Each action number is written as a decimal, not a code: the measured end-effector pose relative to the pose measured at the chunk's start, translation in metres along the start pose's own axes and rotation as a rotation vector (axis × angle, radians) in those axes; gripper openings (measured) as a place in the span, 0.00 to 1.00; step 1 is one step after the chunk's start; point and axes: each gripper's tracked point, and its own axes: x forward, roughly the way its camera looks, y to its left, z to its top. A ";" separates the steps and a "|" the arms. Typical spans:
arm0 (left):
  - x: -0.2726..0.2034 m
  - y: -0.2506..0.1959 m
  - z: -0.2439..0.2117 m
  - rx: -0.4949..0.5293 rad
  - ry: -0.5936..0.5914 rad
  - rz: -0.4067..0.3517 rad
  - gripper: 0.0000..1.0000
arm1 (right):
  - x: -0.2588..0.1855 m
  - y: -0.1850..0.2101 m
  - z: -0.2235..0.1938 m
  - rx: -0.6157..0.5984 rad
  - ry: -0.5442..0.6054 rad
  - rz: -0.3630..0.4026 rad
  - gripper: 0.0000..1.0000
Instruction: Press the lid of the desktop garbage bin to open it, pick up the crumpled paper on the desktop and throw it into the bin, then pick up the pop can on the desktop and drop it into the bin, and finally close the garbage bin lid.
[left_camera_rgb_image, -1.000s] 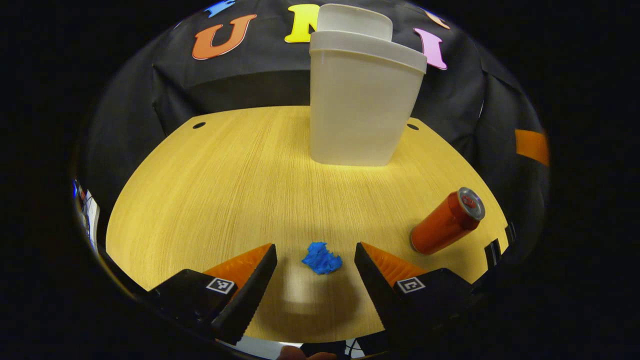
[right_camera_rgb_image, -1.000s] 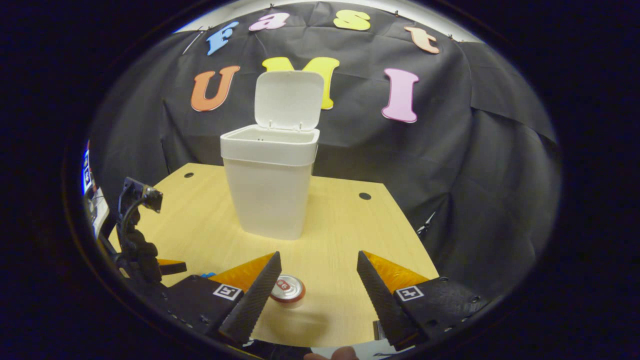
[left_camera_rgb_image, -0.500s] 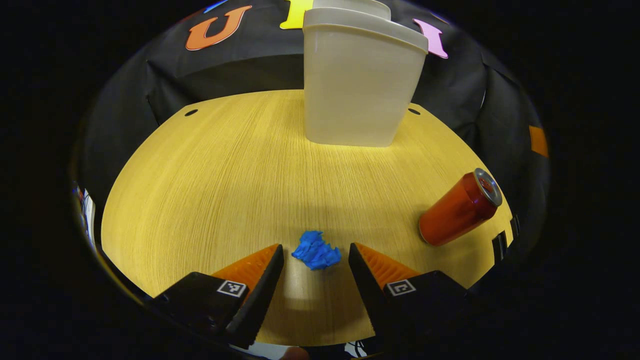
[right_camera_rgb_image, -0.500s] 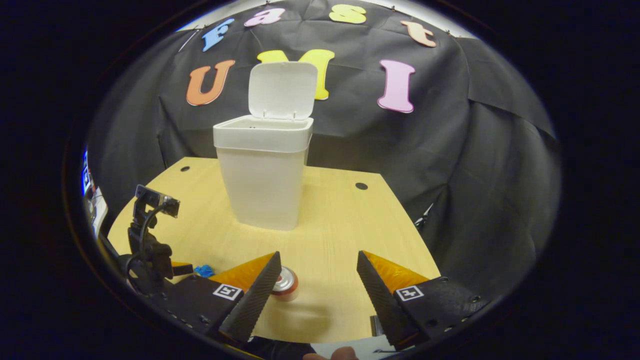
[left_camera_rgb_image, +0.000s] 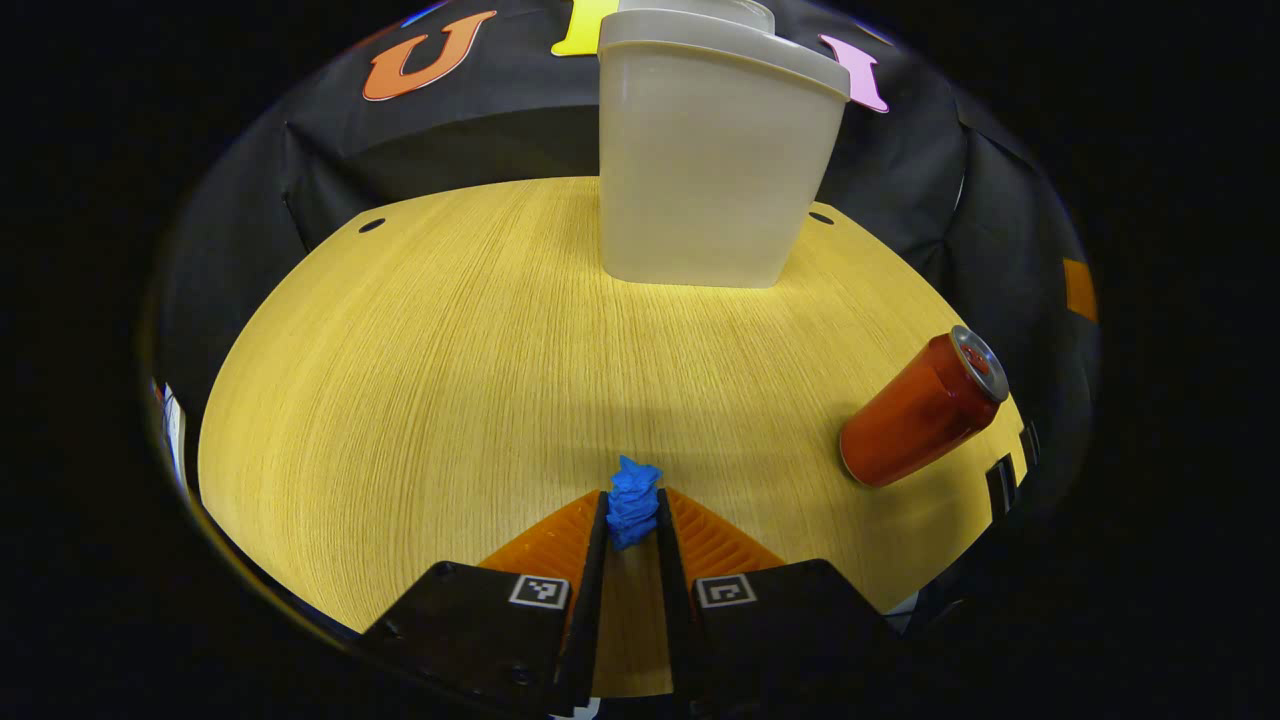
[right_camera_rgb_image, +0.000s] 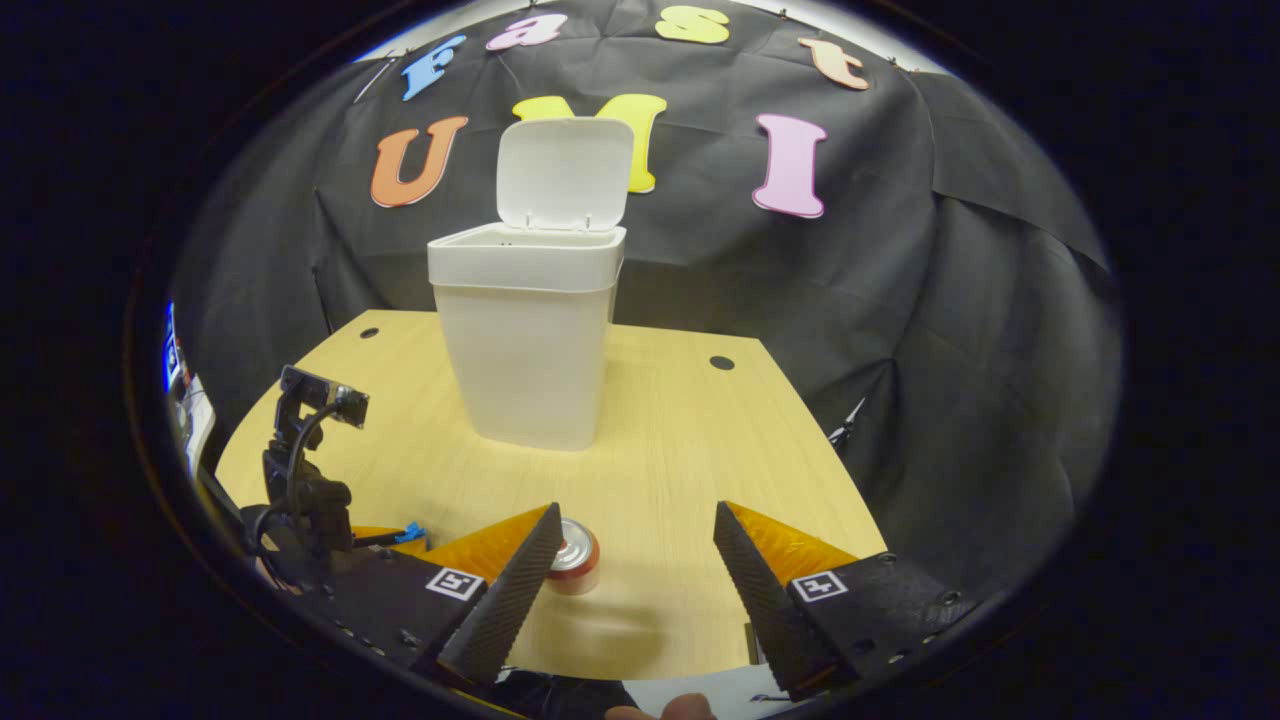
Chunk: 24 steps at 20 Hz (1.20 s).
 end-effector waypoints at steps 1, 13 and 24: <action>-0.001 -0.001 0.000 0.003 -0.002 -0.004 0.28 | -0.001 0.000 -0.001 0.002 -0.001 0.001 0.95; -0.051 -0.006 0.097 0.009 -0.239 -0.020 0.24 | -0.011 0.026 -0.026 0.048 0.044 0.069 0.98; -0.119 0.010 0.184 0.016 -0.507 0.045 0.23 | 0.015 0.049 -0.076 0.055 0.154 0.123 0.96</action>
